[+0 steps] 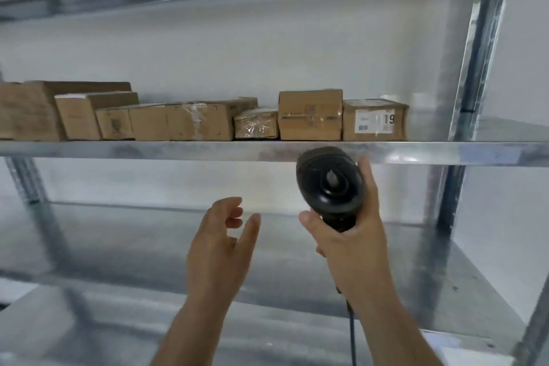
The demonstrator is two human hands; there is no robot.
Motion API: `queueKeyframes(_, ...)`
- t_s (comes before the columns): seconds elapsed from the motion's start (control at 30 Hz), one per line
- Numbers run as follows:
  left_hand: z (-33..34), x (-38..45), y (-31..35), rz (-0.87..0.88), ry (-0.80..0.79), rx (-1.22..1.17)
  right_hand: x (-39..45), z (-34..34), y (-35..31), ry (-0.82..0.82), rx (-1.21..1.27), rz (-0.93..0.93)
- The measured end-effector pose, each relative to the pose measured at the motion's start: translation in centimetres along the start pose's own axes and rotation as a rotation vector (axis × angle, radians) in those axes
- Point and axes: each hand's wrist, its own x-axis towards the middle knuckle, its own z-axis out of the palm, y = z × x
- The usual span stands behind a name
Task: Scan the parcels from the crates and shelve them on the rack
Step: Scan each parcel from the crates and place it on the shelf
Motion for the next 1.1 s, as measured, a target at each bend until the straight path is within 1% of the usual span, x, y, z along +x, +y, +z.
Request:
queueKeyframes(0.13, -3.9, -1.0, -4.8, -0.011, 0.044, 0.065, -3.2, 6.3, 1.5, -0.135, 0.051, 0.020)
queueKeyframes(0.23, -8.3, -1.0, -8.2, -0.026, 0.107, 0.107, -5.0, 11.5, 1.4, -0.237, 0.076, -0.008)
queueKeyframes(0.3, -11.8, -1.0, -10.7, -0.057, 0.137, 0.145, -6.3, 15.4, 0.9, -0.297, 0.098, -0.024)
queueKeyframes(0.53, -25.1, -1.8, -19.9, -0.167, 0.316, 0.266, -11.9, 30.3, -1.6, -0.514, 0.171, -0.083)
queueKeyframes(0.67, -32.8, -2.8, -25.4, -0.229, 0.376, 0.359, -16.1, 38.8, -3.6, -0.631, 0.249, -0.075)
queueKeyframes(0.83, -42.6, -4.9, -31.6, -0.306, 0.437, 0.536, -22.1, 48.9, -5.6, -0.762, 0.319, -0.091)
queueKeyframes(1.0, -49.0, -6.7, -36.4, -0.430, 0.499, 0.636, -25.8, 56.0, -6.8, -0.851, 0.399, -0.114)
queueKeyframes(1.1, -51.8, -7.3, -39.2, -0.497, 0.554, 0.664, -27.6, 60.3, -7.4, -0.941, 0.411, -0.114)
